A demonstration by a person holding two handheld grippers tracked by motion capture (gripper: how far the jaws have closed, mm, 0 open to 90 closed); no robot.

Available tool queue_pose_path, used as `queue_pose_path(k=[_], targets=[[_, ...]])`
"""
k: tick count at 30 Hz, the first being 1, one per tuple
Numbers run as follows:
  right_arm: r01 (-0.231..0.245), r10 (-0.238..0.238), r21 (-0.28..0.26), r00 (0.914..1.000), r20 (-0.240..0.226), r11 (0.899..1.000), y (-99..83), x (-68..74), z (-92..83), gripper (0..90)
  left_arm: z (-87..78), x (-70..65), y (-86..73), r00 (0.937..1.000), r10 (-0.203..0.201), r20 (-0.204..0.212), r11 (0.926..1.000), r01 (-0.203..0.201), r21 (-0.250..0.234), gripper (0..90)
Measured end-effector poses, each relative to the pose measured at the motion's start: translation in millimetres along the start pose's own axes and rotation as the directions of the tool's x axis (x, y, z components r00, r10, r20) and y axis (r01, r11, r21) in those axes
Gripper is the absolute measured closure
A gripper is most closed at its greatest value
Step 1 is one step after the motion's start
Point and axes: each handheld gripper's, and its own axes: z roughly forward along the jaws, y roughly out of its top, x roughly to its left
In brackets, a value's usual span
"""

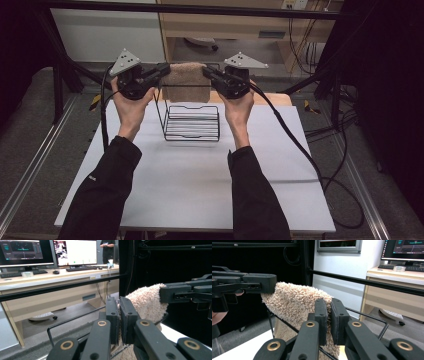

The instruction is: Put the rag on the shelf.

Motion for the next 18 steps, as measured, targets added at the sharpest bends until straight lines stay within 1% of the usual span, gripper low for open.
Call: queue_pose_path(k=[4, 7, 11, 13, 14, 16, 18], targets=[[0.024, -0.024, 0.018, 0.9997, -0.006, 1.0, -1.0, 2.9, -2.6, 84.6, -2.4, -0.8, -3.0, 1.0, -0.003, 0.003, 1.0, 0.003, 0.003, 85.8], [0.03, -0.029, 0.026, 0.9996, -0.005, 0.999, -1.8, 5.3, -4.4, 84.6, -4.4, -2.4, -4.8, 1.0, -0.003, 0.007, 1.0, 0.003, 0.003, 85.7], [0.037, -0.037, 0.033, 0.9992, -0.012, 0.999, -3.9, 7.5, -7.9, 84.5, -7.1, -4.6, -7.1, 0.9999, 0.004, 0.012, 0.9999, -0.004, 0.015, 85.7], [0.04, -0.04, 0.038, 0.9991, -0.015, 0.998, -5.8, 8.3, -9.2, 84.4, -8.0, -6.0, -8.9, 0.9999, 0.001, 0.014, 0.9998, -0.002, 0.017, 85.6], [0.042, -0.042, 0.04, 0.999, -0.017, 0.998, -6.8, 9.0, -10.0, 84.4, -8.7, -6.2, -9.9, 0.9999, 0.009, 0.013, 0.9997, -0.009, 0.024, 85.5], [0.049, -0.048, 0.046, 0.9986, -0.02, 0.998, -8.4, 10.0, -11.2, 84.4, -9.2, -7.4, -12.3, 0.9999, 0.003, 0.015, 0.9995, -0.003, 0.031, 85.3], [0.063, -0.062, 0.053, 0.9979, -0.02, 0.997, -9.2, 11.2, -12.0, 84.3, -10.1, -7.9, -14.5, 0.9999, 0.005, 0.016, 0.9993, -0.006, 0.037, 85.2]])
